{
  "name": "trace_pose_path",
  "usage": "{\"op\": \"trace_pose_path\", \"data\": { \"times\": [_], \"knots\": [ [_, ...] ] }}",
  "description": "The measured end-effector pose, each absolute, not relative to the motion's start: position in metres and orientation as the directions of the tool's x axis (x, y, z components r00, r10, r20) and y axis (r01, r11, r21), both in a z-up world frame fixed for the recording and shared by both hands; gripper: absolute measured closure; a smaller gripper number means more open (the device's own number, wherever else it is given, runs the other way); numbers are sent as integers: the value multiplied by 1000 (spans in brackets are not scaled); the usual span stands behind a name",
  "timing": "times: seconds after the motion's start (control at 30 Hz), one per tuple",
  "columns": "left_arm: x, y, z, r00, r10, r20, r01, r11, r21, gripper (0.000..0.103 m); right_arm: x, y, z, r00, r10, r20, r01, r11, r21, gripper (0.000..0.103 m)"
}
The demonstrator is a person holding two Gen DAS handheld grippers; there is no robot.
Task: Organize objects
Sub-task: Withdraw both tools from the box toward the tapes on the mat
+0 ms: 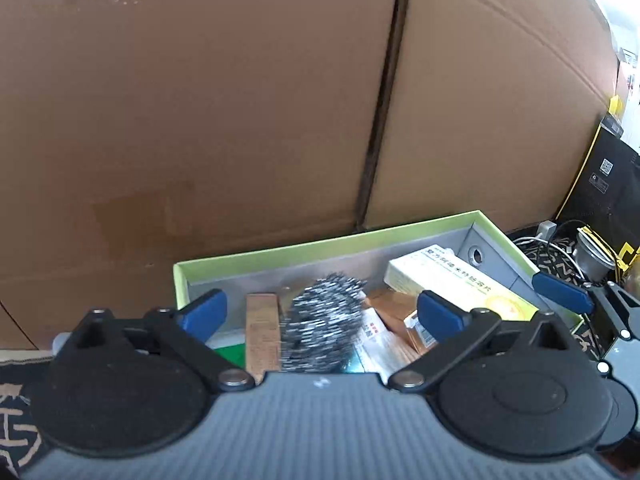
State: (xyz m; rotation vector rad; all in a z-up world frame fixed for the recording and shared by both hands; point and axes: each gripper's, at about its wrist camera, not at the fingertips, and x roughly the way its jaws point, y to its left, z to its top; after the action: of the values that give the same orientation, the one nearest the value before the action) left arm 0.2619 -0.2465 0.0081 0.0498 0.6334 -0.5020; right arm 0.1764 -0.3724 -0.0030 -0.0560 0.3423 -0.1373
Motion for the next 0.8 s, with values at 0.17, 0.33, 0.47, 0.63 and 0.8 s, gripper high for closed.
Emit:
{"op": "trace_pose_path", "data": {
  "times": [0.17,0.33,0.47,0.63,0.8],
  "knots": [
    [249,-240,14,703,-417,-576,446,890,-100,0,169,-373,-1,930,-154,-334,138,988,-72,12],
    [233,-234,27,730,-392,-560,429,901,-72,0,154,-369,17,938,-154,-310,144,988,-55,10],
    [217,-216,38,747,-377,-548,411,909,-65,0,138,-359,29,954,-137,-266,129,991,-46,9],
    [199,-198,47,758,-370,-537,411,910,-48,0,124,-344,39,967,-111,-228,105,994,-38,6],
    [184,-164,56,761,-364,-537,397,916,-57,0,111,-324,47,974,-89,-206,83,996,-41,5]
  ]
}}
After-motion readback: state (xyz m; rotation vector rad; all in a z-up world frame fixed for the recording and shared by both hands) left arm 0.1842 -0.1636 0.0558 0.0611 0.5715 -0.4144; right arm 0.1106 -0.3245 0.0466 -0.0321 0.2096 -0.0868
